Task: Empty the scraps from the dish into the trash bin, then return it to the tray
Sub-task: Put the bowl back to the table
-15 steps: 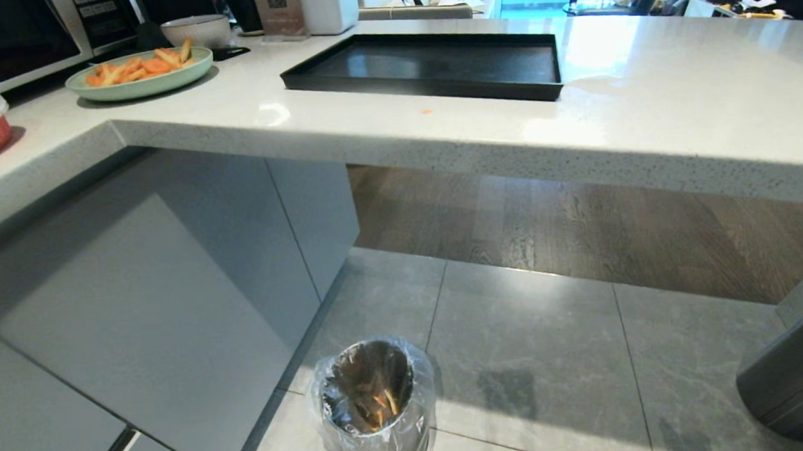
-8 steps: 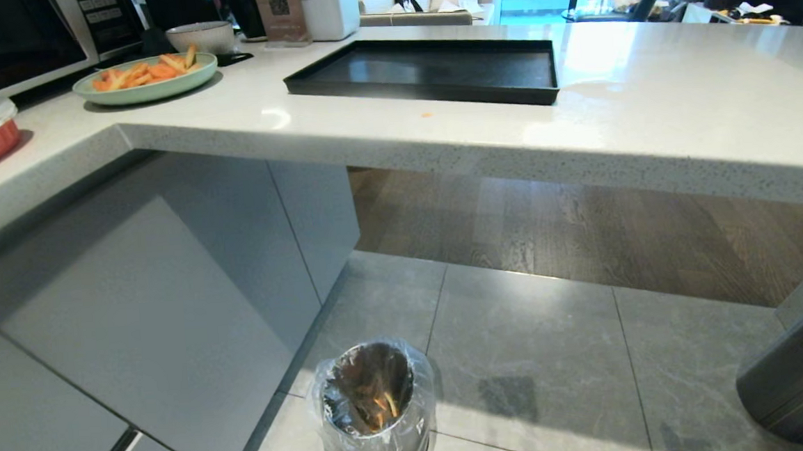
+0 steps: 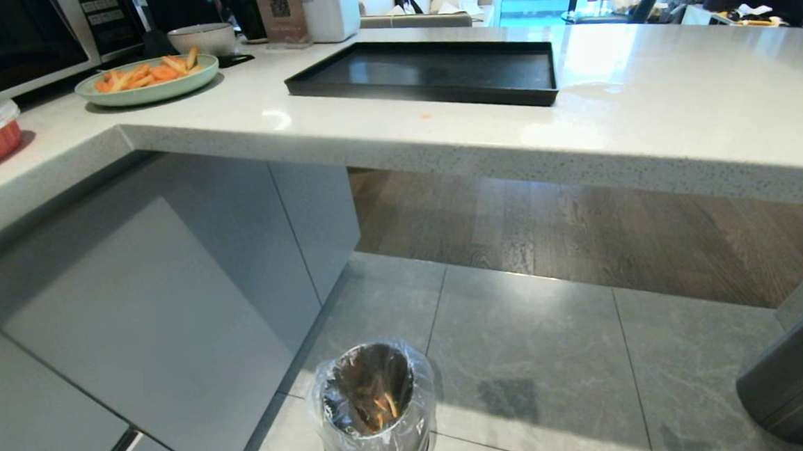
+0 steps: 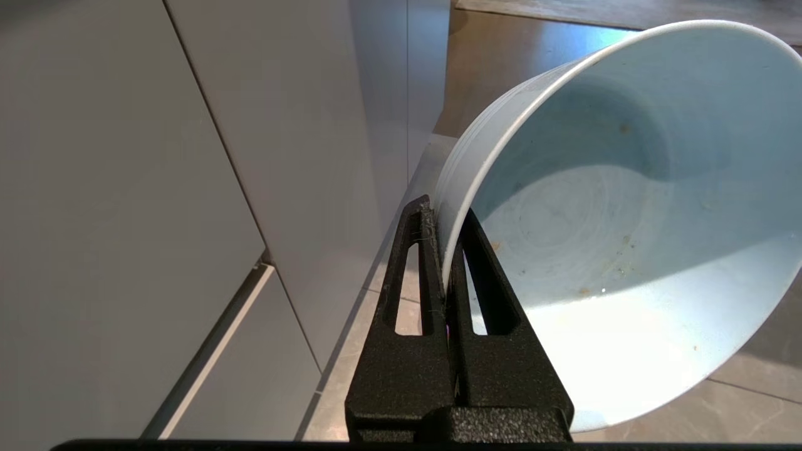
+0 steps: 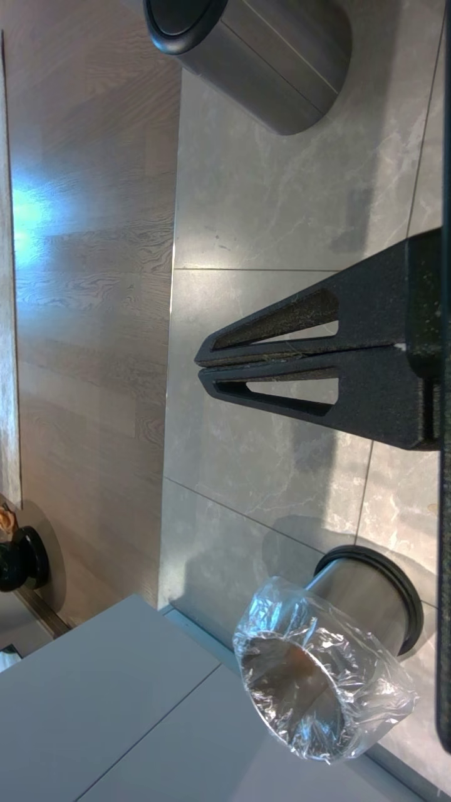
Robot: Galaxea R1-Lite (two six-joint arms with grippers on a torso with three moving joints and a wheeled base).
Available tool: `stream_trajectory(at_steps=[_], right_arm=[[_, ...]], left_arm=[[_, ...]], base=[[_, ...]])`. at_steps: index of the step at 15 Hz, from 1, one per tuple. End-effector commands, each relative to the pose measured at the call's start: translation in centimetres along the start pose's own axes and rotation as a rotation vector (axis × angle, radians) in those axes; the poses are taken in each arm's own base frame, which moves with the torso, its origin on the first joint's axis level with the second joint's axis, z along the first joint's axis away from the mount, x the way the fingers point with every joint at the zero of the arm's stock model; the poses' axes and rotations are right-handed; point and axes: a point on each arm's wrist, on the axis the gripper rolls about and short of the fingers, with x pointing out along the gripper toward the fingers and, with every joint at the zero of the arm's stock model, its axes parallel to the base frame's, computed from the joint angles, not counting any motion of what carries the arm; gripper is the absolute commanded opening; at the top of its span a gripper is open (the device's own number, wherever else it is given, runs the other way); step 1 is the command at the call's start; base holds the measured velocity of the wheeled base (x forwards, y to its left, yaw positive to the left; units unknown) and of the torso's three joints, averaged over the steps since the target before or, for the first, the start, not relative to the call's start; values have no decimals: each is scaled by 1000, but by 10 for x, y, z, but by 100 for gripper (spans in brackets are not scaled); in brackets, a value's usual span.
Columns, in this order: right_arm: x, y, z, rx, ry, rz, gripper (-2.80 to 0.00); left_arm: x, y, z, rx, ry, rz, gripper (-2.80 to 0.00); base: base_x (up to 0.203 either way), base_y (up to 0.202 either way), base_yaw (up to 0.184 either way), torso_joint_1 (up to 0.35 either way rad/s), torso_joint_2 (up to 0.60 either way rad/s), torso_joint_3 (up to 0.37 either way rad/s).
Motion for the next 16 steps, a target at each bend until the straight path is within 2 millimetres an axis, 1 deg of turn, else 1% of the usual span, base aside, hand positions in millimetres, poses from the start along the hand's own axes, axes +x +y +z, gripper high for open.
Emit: stream_trajectory(at_steps=[1,16], right_arm=[[0,0,0,1,-1,0,-280],[0,0,0,1,-1,0,-280]], left_arm=[[0,0,0,0,-1,1,-280],[0,0,0,0,-1,1,-280]], base=[[0,0,0,0,0,0],[0,0,0,0,0,0]])
